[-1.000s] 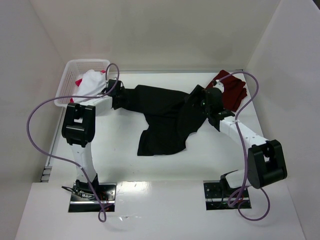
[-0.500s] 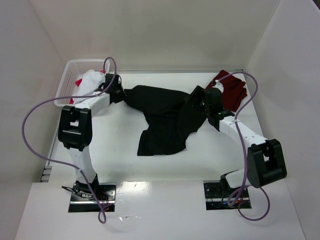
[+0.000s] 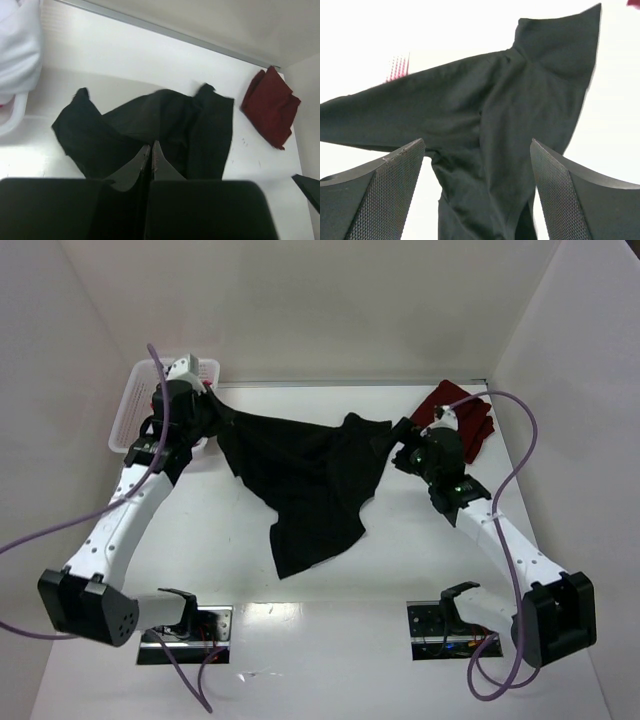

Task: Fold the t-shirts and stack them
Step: Flatten out the tshirt

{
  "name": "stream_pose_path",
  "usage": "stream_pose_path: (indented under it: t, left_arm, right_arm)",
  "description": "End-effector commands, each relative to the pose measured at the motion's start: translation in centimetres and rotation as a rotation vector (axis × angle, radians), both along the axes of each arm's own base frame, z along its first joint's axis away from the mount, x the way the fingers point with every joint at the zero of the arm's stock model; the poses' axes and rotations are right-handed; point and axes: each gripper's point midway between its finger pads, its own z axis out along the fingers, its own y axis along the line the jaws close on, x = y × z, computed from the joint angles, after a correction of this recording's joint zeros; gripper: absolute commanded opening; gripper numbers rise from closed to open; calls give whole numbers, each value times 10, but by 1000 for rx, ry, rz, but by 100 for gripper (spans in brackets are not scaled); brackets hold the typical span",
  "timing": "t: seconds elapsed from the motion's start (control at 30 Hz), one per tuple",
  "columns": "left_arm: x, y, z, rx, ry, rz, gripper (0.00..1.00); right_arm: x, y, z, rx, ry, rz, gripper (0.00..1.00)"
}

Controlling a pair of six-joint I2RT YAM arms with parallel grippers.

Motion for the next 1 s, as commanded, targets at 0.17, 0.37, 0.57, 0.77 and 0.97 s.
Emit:
stream_pose_path:
  t: [0.17, 0.37, 0.57, 0.77, 0.97]
  left_arm:
    - [-34, 2, -2, -1, 33, -14, 0]
    - [16, -4, -55, 55, 165, -5, 3]
    - [48, -10, -109, 67, 248, 9, 14]
    - [63, 1, -137, 86, 301, 45, 58]
    - [51, -2, -114, 40, 246, 17, 98]
  right_arm:
    - [-39, 39, -7, 21, 23, 133, 91]
    - [-46, 36, -13, 3, 42, 137, 94]
    - [-63, 46, -37, -23, 106, 208, 97]
    - [-97, 86, -75, -89, 234, 327, 97]
    - [-133, 121, -111, -157, 369, 415, 94]
